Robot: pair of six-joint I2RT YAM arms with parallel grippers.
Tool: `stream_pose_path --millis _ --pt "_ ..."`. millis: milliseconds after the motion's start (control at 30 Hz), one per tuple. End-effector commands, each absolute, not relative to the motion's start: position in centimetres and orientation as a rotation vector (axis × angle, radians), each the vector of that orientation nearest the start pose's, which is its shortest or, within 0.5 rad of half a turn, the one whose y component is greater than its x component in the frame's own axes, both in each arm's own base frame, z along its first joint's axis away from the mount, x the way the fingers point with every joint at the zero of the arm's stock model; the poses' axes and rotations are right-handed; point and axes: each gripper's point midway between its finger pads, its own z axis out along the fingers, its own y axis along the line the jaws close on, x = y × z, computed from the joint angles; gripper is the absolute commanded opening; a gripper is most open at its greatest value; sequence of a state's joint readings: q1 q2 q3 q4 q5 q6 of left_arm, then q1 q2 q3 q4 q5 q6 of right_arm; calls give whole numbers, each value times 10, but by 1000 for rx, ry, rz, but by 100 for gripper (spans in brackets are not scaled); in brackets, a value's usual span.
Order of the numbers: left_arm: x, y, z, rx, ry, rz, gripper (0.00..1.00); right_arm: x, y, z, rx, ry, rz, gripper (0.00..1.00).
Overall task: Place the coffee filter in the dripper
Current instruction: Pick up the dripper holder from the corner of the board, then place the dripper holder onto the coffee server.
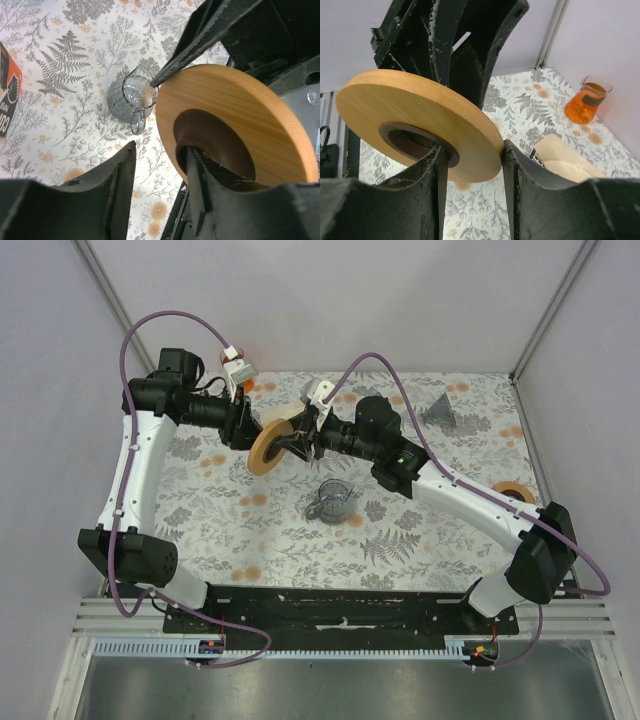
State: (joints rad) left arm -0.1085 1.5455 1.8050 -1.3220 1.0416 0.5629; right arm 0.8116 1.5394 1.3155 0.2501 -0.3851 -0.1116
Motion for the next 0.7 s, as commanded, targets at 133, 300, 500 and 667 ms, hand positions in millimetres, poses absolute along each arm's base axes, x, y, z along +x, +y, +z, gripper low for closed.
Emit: stream_pose_path --millis 133,300,500,667 --pt "272 -160 325 860 2124 -1114 72 322 363 359 -820 1472 757 0" --pt "297 -142 312 793 2179 -955 74 325 331 321 -832 1698 722 0" --pt "315 -126 301 753 2197 -792 74 325 287 274 -853 2026 681 0" --pt "318 -120 291 733 2218 -740 74 319 267 219 -1002 2389 534 0"
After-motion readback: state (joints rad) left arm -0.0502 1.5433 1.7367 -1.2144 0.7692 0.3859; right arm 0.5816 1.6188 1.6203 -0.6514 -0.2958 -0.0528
